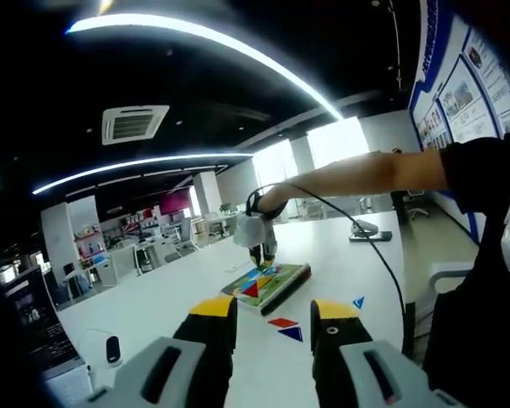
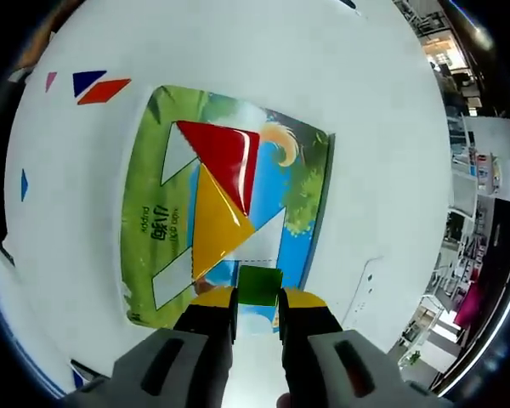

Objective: Pick up the tangram pieces one by one and place each piece onto its matching region on the pattern sheet, fitting the shapes together until the outline on the sheet is completely filled by the tangram pieces

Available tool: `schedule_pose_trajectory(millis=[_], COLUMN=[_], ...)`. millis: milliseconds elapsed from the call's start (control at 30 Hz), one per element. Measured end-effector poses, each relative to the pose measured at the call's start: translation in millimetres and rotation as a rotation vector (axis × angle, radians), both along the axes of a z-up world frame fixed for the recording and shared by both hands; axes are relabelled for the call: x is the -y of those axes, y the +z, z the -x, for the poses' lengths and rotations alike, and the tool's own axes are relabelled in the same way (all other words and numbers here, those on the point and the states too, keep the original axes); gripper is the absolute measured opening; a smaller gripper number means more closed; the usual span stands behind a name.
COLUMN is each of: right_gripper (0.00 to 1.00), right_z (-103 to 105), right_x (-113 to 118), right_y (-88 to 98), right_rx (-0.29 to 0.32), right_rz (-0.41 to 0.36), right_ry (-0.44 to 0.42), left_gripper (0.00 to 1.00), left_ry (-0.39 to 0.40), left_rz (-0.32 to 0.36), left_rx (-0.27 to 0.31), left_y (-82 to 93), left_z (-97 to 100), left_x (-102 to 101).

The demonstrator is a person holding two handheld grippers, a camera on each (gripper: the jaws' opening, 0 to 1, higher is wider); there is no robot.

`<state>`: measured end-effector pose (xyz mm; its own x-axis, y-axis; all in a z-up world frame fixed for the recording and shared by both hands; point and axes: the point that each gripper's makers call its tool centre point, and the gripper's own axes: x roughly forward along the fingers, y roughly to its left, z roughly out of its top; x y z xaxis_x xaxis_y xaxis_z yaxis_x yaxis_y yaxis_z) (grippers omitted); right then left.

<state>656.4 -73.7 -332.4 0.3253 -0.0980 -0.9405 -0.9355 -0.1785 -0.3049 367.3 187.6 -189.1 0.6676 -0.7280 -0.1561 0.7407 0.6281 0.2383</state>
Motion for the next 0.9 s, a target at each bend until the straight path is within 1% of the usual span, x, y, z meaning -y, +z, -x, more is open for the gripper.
schedule_pose_trajectory(millis=[100,400,467,900], right_gripper=[0.21,0.21,0.21,0.21], right_z=[0.2,-0.3,-0.3,-2.3], right_x=[-1.7,-3.8,-1.8,-2.5], right_y=[-2.7,-8.3,-8.8,-9.0], right_rx=[0.001,0.002,0.000,0.002], right_rz=[-0.010,0.000,0.009,0.005], right_ry=[0.000,0.014,0.017,0.029], left_gripper=[0.36,0.36,0.36,0.36], left_ry=[0.000,0.005,0.000,-0.002], left_rz=[0.000,-0.003,-0.002,-0.003], left_rx=[0.001,0.009,0.011,0.016], left_y=[0.4,1.9,2.7,3.8], left_z=[0.2,0.7,1.5,2.2], left_x=[-0.2,-1.0,-0.2,0.4])
